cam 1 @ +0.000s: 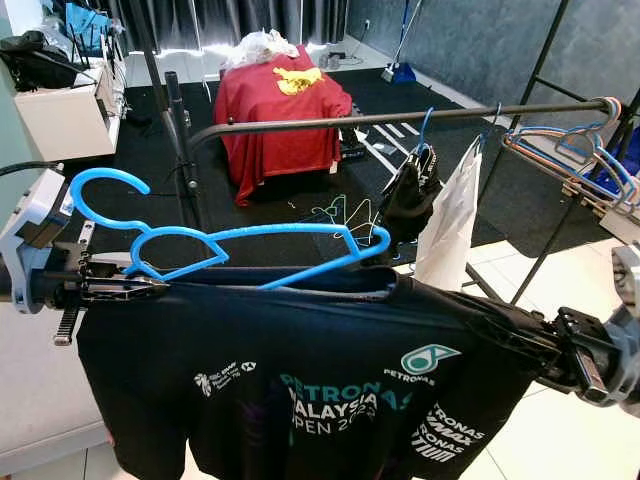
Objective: Hang hanger
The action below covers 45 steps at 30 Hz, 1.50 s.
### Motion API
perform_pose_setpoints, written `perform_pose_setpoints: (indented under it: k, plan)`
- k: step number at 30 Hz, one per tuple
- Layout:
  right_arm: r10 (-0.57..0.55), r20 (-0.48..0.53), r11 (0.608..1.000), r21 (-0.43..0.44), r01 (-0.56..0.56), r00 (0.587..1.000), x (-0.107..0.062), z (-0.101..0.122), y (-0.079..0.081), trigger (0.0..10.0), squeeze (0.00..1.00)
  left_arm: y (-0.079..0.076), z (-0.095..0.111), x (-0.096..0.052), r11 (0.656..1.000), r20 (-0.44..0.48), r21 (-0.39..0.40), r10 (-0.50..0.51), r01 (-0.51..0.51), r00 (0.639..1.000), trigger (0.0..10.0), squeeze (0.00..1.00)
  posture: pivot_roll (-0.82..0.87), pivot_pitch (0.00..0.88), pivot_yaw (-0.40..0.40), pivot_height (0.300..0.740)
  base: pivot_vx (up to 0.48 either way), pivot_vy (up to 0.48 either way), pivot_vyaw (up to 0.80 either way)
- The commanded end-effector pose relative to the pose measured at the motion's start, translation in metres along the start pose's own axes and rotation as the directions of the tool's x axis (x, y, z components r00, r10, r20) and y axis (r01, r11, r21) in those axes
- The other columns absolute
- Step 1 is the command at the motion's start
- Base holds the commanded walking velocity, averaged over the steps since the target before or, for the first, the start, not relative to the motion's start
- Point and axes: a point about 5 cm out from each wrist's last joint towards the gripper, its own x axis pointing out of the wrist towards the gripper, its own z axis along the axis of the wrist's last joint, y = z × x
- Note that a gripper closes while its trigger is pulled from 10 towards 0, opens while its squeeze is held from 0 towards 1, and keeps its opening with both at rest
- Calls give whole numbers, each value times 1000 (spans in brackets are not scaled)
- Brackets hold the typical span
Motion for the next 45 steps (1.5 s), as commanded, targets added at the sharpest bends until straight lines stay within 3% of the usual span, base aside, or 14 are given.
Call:
perform_pose_setpoints:
  k: [1, 13, 14, 15, 16, 17, 23, 28, 33, 40, 41, 42, 43, 45]
  plan:
    - [-75, 42, 997, -15, 76, 996, -12, 6, -4, 0, 0, 3, -12, -16, 989, 8, -65, 136, -136, 991, 10000, 0, 115, 0, -1, 740, 0, 0, 0]
    - [-108, -75, 994, 9, 109, 991, 9, -27, -8, 0, 0, 13, 12, 27, 970, 397, -130, 241, -206, 885, 10000, 0, 123, 0, -5, 740, 0, 0, 0]
    - [-190, -75, 982, -4, 190, 979, 24, -33, -19, 10000, 439, 2, 22, 70, 985, 454, -116, 167, -128, 875, 10000, 0, 117, 0, -8, 740, 0, 0, 0]
    - [-190, -75, 982, -4, 190, 979, 24, -33, -19, 10000, 439, 2, 22, 70, 985, 454, -116, 167, -128, 875, 10000, 0, 117, 0, -8, 740, 0, 0, 0]
    - [-205, -72, 979, -3, 206, 976, 27, -33, -21, 10000, 847, -2, 24, 82, 990, 423, -83, 137, -112, 896, 10000, 0, 117, 0, -8, 740, 0, 0, 0]
    - [-191, -85, 981, 9, 192, 978, 24, -33, -19, 10000, 1000, -3, 23, 85, 994, 348, -26, 112, -110, 931, 10000, 0, 118, 0, -7, 740, 0, 0, 0]
    - [-175, -198, 983, 25, 183, 965, -6, -35, -10, 10000, 1000, 4, 13, 67, 984, -23, 164, 77, -72, 997, 10000, 0, 120, 0, -3, 740, 0, 0, 0]
    - [-297, -138, 955, -39, 294, 945, -40, -9, -13, 10000, 1000, 11, 25, 47, 962, -268, 273, 67, 9, 961, 10000, 0, 124, 0, -1, 740, 0, 0, 0]
    - [-251, 109, 961, -90, 261, 962, -54, 36, 0, 10000, 1000, 7, 33, 53, 937, -398, 326, 15, 125, 917, 10000, 0, 125, 0, 7, 740, 0, 0, 0]
    - [-220, 189, 961, -129, 246, 957, -54, 51, 2, 10000, 1000, 2, 35, 61, 918, -423, 340, -44, 204, 905, 10000, 0, 122, 0, 8, 740, 0, 0, 0]
    - [-120, 175, 979, -143, 146, 977, -32, 54, 8, 10000, 345, -4, 41, 73, 892, -422, 354, -115, 280, 899, 10000, 0, 122, 0, 8, 740, 0, 0, 0]
    - [-120, 175, 979, -143, 146, 977, -32, 54, 8, 10000, 345, -4, 41, 73, 892, -422, 354, -115, 280, 899, 10000, 0, 122, 0, 8, 740, 0, 0, 0]
    - [3, 114, 990, -139, 13, 993, -6, 51, 13, 10000, 0, -8, 48, 86, 852, -423, 380, -185, 359, 887, 10000, 0, 126, 0, 9, 740, 0, 0, 0]
    - [102, 57, 988, -126, -94, 993, 13, 46, 18, 10000, 0, -11, 55, 96, 818, -424, 403, -231, 410, 876, 10000, 0, 128, 0, 8, 740, 0, 0, 0]
